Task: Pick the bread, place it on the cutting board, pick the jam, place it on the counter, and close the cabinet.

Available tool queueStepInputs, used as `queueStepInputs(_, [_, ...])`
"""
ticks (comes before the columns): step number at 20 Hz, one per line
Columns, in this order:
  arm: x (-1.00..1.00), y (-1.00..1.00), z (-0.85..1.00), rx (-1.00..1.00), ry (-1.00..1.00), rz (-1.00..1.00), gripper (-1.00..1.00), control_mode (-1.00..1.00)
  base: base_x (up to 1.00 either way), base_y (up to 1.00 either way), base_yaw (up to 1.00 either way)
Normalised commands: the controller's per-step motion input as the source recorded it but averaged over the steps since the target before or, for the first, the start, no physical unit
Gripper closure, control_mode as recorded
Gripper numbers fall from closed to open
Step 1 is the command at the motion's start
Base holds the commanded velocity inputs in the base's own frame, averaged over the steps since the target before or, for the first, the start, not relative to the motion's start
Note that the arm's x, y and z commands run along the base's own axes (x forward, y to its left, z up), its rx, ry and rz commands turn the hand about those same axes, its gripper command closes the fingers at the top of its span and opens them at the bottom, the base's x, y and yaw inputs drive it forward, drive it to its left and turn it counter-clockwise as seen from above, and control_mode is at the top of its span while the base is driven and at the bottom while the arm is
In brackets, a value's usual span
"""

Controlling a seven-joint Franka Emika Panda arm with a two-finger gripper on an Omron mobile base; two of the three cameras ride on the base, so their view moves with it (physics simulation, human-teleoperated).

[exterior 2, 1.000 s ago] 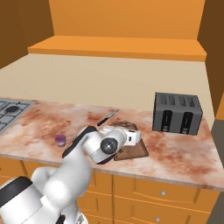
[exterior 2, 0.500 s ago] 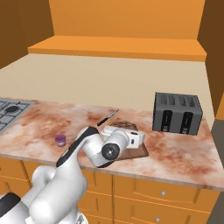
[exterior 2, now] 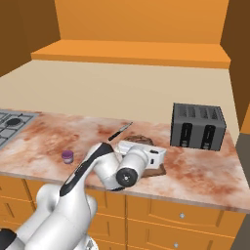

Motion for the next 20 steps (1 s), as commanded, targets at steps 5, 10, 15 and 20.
queueStepInputs(5, [-0.04, -0.25, 0.19, 0.00, -0.07, 0.00, -1.00, -1.00, 0.00, 0.00, 0.00])
queueStepInputs(10, [-0.10, -0.20, 0.09, 0.00, -0.04, 0.00, -1.00, -1.00, 0.00, 0.00, 0.00])
queueStepInputs(15, [-0.14, -0.27, 0.10, 0.00, -0.04, 0.00, -1.00, -1.00, 0.00, 0.00, 0.00])
queueStepInputs(20, [-0.08, -0.33, 0.13, 0.00, -0.03, 0.00, -1.00, -1.00, 0.00, 0.00, 0.00])
